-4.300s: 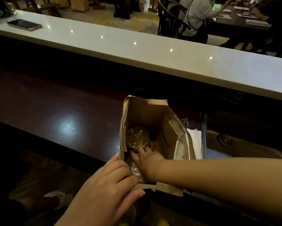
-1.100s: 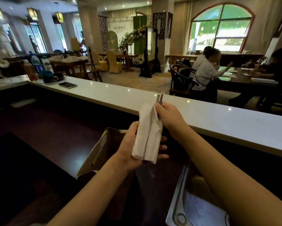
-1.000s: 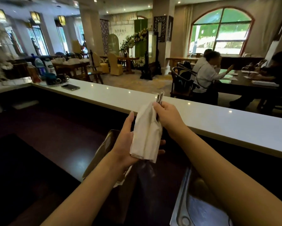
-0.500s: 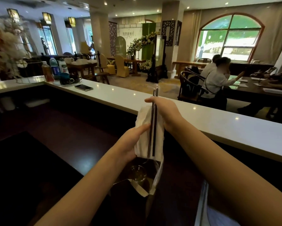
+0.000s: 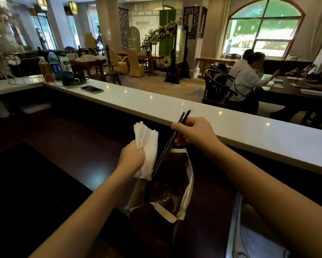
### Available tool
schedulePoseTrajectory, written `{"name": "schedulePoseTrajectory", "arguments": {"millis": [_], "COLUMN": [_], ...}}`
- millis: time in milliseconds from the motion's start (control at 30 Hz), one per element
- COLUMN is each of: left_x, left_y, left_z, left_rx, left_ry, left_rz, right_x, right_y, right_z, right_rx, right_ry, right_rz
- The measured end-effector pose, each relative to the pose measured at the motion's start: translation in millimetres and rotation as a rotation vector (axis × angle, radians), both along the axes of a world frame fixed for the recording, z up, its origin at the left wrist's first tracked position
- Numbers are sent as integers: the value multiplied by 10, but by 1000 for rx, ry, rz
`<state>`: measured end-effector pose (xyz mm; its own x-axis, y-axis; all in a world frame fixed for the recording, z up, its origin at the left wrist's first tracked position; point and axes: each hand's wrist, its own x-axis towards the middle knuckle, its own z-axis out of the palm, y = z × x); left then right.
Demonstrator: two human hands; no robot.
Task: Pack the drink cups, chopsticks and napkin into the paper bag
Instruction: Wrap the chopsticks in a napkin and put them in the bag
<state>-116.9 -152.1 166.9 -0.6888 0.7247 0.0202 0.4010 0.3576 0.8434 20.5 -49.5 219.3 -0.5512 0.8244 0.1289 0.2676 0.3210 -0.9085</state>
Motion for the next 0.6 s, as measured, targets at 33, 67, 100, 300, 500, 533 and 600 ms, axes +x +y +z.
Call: {"name": "schedulePoseTrajectory", "arguments": {"millis": [33,67,100,300,500,533,600], "left_x": [-21,-37,-50,-33,24,29,45], "left_y": [-35,-66,-92,-163,-263,-274,-271], "left_z": [-14,-30,-55,-115,-64,-63,-76], "left_rx": [8,10,9,82,167,164,135], "left_ry": [42,70,93,70,90,85,39], "left_rz": [0,1,2,40,64,64,54], "right_x": [32,59,83,194,273,273,254], "right_y": [-17,-32,-47,-55,-53,-61,-75], "right_z": [-58,-111,-150,-136,-112,-137,-214], "right_rx": [-19,-34,-41,-18,185,226,304], "right_ry": [-2,-1,-5,-11,7,-3,-52], "right_rz": [19,35,45,54,-36,-40,-20]}}
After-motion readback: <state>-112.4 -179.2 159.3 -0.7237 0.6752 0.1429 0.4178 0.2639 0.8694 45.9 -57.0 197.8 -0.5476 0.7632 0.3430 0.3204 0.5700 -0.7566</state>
